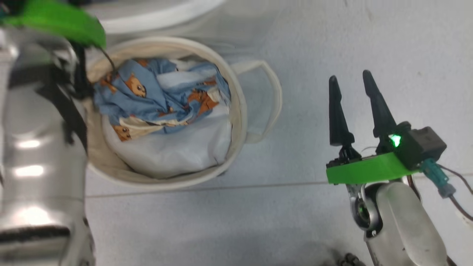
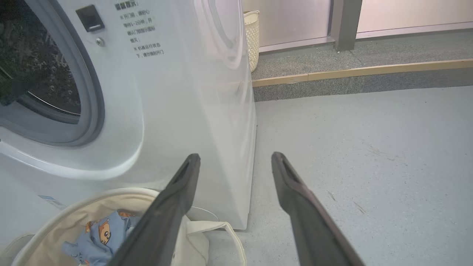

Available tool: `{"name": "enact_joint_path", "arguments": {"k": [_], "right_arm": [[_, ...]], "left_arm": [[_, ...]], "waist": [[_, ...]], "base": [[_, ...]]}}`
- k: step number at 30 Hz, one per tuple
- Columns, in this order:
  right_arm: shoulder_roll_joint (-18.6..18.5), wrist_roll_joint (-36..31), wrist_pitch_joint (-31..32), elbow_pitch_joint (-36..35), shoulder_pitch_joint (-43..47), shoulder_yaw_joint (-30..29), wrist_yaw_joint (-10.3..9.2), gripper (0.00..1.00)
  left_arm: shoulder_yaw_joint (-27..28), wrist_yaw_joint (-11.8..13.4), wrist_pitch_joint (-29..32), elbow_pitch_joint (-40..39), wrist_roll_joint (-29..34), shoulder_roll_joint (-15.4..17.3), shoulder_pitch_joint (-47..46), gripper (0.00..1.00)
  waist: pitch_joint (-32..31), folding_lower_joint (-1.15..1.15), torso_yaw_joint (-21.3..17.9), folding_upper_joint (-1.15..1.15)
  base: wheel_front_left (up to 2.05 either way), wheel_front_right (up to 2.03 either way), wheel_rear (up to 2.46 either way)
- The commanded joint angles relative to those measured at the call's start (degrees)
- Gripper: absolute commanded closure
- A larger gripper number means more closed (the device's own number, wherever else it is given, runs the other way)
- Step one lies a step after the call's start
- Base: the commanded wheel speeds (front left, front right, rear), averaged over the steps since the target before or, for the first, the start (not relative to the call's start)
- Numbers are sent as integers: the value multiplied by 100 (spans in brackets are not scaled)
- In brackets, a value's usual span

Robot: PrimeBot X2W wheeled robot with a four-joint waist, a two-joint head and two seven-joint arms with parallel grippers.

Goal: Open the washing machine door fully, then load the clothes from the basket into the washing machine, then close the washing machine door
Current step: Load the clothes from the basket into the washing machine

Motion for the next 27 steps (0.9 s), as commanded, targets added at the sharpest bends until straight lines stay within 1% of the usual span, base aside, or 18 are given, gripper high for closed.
{"name": "enact_joint_path", "arguments": {"k": [1, 9, 16, 18, 22, 27], "right_arm": [[-6, 1, -28, -118, 282, 135, 5, 0], [-6, -1, -28, 100, 722, 95, 5, 0], [-6, 54, -28, 188, 1181, -60, 5, 0], [-6, 61, -28, 215, 1316, -70, 5, 0], [-6, 77, -28, 247, 1557, -133, 5, 0], [-6, 120, -28, 301, 1731, -110, 5, 0]], "left_arm": [[20, -23, -20, -216, 15, 173, 131, 0], [-144, -89, -20, -606, -147, -79, 1920, 0], [-457, -32, -20, -1167, -323, -152, 3495, 0], [-607, 50, -20, -1359, -391, -155, 3849, 0], [-887, 194, -20, -1651, -770, -157, 4401, 0], [-1187, 474, -20, -1969, -496, -158, 4857, 0]], "waist": [[-477, 0, 135, 0], [-1611, 0, 263, 0], [-2473, 0, 389, 0], [-2667, 0, 428, 0], [-2937, 0, 535, 0], [-3167, 0, 582, 0]], "base": [[0, 0, 0], [0, 0, 0], [0, 0, 0], [0, 0, 0], [0, 0, 0], [0, 0, 0]]}}
